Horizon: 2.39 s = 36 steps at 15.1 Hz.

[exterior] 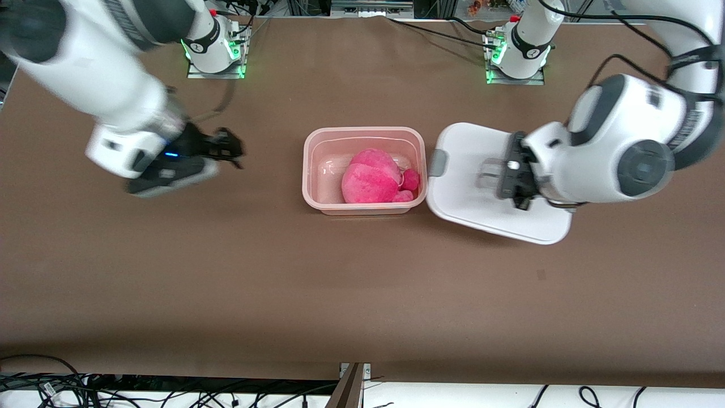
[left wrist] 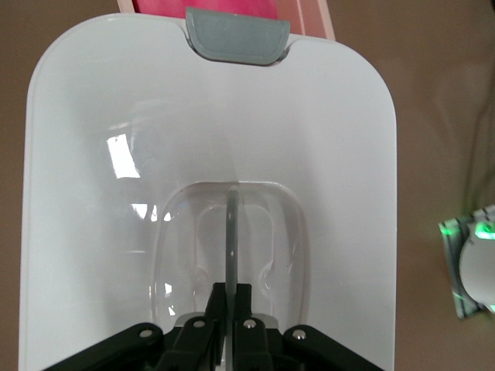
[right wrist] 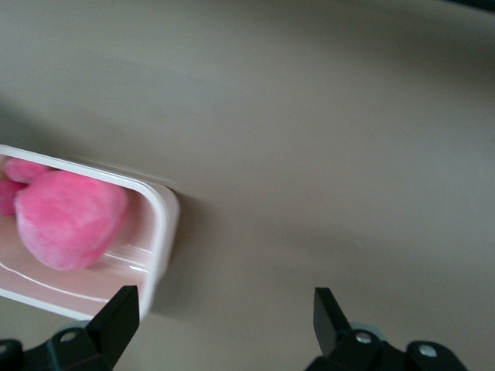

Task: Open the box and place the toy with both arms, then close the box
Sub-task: 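Withdraw the right gripper while the left gripper lifts the lid, then lower the white lid onto the pink tub with the left gripper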

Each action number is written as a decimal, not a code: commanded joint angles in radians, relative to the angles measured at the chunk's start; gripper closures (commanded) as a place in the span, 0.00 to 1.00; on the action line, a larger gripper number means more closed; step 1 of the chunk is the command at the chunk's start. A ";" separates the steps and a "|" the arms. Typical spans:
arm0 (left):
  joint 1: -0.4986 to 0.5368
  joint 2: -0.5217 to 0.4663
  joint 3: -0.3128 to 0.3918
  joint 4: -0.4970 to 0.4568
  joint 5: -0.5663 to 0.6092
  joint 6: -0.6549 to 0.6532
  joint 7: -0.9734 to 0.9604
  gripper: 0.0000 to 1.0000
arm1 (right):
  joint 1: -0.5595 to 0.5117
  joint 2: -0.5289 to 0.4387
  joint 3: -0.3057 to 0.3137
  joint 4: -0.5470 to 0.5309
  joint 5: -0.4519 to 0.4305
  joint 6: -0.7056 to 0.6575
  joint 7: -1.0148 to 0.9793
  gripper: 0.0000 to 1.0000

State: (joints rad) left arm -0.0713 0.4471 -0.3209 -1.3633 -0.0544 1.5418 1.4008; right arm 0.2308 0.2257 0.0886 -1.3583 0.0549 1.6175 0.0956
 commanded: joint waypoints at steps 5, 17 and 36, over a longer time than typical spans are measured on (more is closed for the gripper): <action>-0.332 0.058 0.013 0.009 -0.001 0.184 -0.416 1.00 | 0.002 -0.181 -0.193 -0.125 0.026 -0.123 0.032 0.00; -0.453 0.180 0.014 -0.008 0.004 0.402 -0.609 1.00 | 0.005 -0.174 -0.208 -0.119 -0.050 -0.097 0.007 0.00; -0.444 0.179 0.013 -0.017 0.039 0.317 -0.621 1.00 | 0.007 -0.155 -0.207 -0.114 -0.047 -0.087 -0.051 0.00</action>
State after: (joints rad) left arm -0.5172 0.6322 -0.3098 -1.3672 -0.0308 1.8884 0.7938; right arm 0.2331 0.0752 -0.1166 -1.4688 0.0189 1.5243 0.0555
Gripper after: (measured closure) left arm 0.930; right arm 0.000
